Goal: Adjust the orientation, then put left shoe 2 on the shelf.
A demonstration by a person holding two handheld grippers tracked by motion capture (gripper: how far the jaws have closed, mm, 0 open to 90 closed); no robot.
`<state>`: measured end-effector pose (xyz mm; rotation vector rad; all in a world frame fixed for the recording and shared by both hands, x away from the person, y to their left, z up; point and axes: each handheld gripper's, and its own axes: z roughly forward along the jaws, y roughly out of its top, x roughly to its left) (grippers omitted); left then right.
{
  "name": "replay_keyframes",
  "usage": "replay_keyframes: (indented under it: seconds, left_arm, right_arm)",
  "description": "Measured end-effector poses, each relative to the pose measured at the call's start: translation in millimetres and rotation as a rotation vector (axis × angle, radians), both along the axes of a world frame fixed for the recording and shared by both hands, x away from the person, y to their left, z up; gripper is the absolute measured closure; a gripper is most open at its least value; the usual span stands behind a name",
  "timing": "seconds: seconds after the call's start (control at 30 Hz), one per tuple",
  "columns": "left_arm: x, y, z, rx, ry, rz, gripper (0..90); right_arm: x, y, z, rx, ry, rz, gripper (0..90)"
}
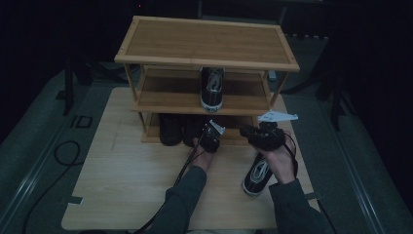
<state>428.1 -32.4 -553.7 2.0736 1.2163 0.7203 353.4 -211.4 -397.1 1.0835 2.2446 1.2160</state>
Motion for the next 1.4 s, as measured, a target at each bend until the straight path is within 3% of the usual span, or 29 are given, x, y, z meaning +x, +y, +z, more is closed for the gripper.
replay_keyframes:
  seconds: [0.23, 0.37, 0.63, 1.13, 1.4]
  left_arm:
    - [-0.5, 0.5, -0.3, 0.009, -0.006, -0.004, 90.0]
    - [-0.7, 0.5, -0.5, 0.005, -0.007, -0.001, 90.0]
    - [-1.1, 1.1, -1.3, -0.002, -0.014, 0.001, 90.0]
    - [-1.9, 2.5, -1.8, -0.007, -0.017, 0.008, 90.0]
    - [-2.1, 2.2, -2.0, -0.011, -0.016, 0.012, 90.0]
  right_arm:
    - [-10.2, -20.9, -13.2, -0.034, 0.032, -0.057, 70.5]
    - [-13.4, -36.5, -28.8, -0.054, 0.073, -0.096, 69.6]
    - [-22.2, -51.9, -43.7, -0.089, 0.09, -0.151, 66.4]
    - [-33.0, -67.6, -60.4, -0.14, 0.13, -0.225, 62.8]
    - [-36.7, -74.4, -71.6, -0.139, 0.172, -0.25, 61.1]
